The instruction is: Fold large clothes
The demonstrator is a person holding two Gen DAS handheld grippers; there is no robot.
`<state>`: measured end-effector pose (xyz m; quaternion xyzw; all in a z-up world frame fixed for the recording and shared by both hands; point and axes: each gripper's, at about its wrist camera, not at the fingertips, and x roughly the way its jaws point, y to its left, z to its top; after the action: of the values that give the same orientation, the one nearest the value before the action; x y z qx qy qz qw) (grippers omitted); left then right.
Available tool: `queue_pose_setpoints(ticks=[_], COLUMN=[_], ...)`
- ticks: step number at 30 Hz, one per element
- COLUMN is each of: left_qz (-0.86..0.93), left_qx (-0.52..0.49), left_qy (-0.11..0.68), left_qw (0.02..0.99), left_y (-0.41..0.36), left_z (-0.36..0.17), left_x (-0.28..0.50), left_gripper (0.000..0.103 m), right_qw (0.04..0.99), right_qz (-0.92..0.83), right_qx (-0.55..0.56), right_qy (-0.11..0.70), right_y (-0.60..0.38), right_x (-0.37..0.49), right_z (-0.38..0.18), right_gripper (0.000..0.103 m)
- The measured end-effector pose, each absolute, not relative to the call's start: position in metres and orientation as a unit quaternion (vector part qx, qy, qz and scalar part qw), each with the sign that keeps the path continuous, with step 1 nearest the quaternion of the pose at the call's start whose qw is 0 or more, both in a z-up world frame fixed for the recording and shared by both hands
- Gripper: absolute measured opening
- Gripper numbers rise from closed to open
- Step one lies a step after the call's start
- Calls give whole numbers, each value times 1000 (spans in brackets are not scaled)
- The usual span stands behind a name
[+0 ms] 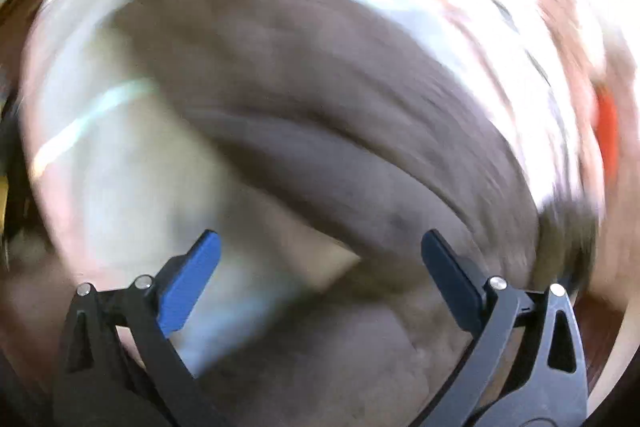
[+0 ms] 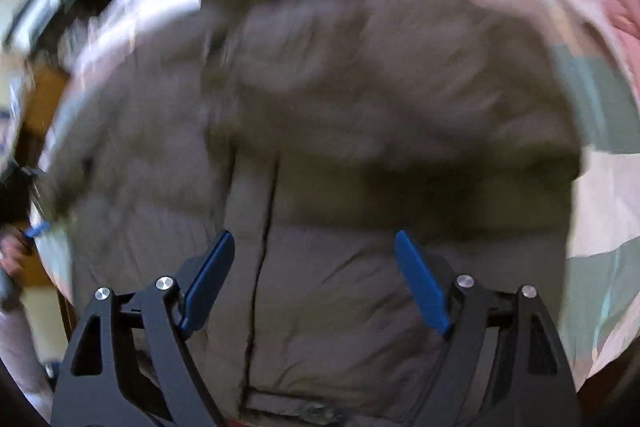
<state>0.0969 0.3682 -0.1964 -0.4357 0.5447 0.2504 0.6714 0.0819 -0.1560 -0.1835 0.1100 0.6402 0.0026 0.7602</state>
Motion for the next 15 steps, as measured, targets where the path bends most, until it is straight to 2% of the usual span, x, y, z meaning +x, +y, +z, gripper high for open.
queue_pose_setpoints(ticks=[3,6,8,9,10,12,15], left_qz=[261,260,258,261,263,258,217], left_qx=[-461,-470,-480,-490,-502,-496,-397], left_qy=[540,537,534,522,508,474,430], left_qw=[654,651,646,648,649,680,781], left_y=[411,431,437,438,438,432,388], left_z=[-219,-241,-253,-253,-248,-222,-151], left_x=[91,103,107,106,106,111,129], left_gripper=[101,101,66,27,4,3,3], right_qw=[731,749,759,759,759,759,752], right_qz=[7,-12,-15,-13,-12,-20,-34], right_qx=[141,145,153,161,170,187,210], right_qy=[668,646,633,631,629,623,624], right_y=[-159,-165,-168,-166,-170,-172,-178], right_x=[82,92,94,94,97,95,92], right_z=[-205,-200,-198,-197,-200,-204,-211], right_gripper=[82,82,82,82,82,82,82])
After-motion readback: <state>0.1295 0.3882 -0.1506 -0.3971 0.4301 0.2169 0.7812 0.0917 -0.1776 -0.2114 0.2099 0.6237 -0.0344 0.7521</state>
